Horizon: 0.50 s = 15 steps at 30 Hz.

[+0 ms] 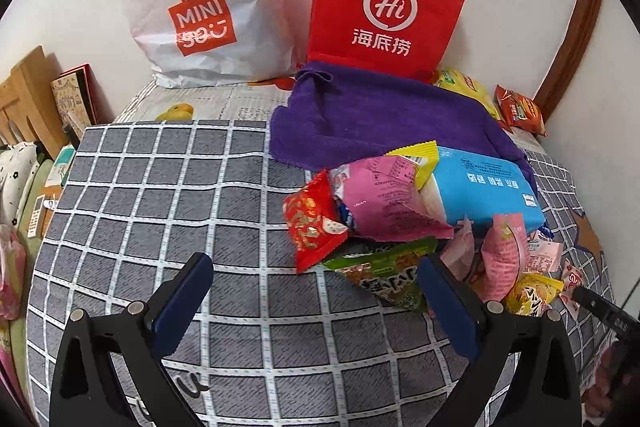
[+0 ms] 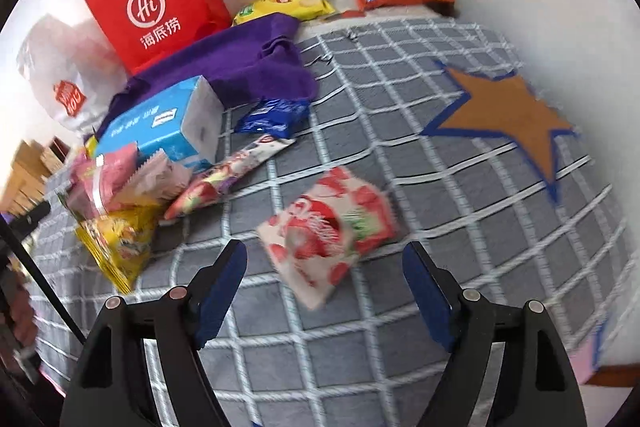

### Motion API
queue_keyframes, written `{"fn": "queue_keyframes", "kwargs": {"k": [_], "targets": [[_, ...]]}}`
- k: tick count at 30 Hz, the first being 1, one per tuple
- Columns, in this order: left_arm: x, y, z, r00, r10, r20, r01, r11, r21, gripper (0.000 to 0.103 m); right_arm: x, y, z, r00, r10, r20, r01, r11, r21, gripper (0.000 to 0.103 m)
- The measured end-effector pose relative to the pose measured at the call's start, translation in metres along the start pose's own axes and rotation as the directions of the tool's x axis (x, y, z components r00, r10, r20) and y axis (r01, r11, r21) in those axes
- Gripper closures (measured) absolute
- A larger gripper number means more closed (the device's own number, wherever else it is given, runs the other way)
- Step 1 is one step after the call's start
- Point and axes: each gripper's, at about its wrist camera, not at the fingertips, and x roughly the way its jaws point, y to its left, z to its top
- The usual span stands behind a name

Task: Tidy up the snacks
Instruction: 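Grasp the red candy packet with the left tool while the right tool grasps the strawberry candy packet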

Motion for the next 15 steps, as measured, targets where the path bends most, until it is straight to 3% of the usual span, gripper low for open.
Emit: {"fn": "queue_keyframes", "kwargs": {"k": [8,13,14,15], "targets": [[-0.009,0.024,0.004,1.000,0.025,0.013,-0.025,0.998,-0.056,0.001,0.032,0.006,0.025,1.000,-0.018,-0.007,0.018,1.000,0.023,0.023],[-0.008,0.029,0.003,0.999,0.044,0.011,-0.044,0.998,-0.052,0.001,0.050,0.018,0.030,0.992,-0.125,0.009,0.125,0.989,-0.076,0.023],[-0.008,0.029,0.003,0.999,0.048,0.009,-0.048,0.998,-0.049,0.001,0.052,0.019,0.030,0.990,-0.142,0.022,0.143,0.986,-0.086,0.026],[-0.007,0.029,0.003,0.999,0.051,0.008,-0.050,0.998,-0.046,0.001,0.053,0.020,0.030,0.985,-0.169,0.041,0.173,0.981,-0.092,0.036]]}}
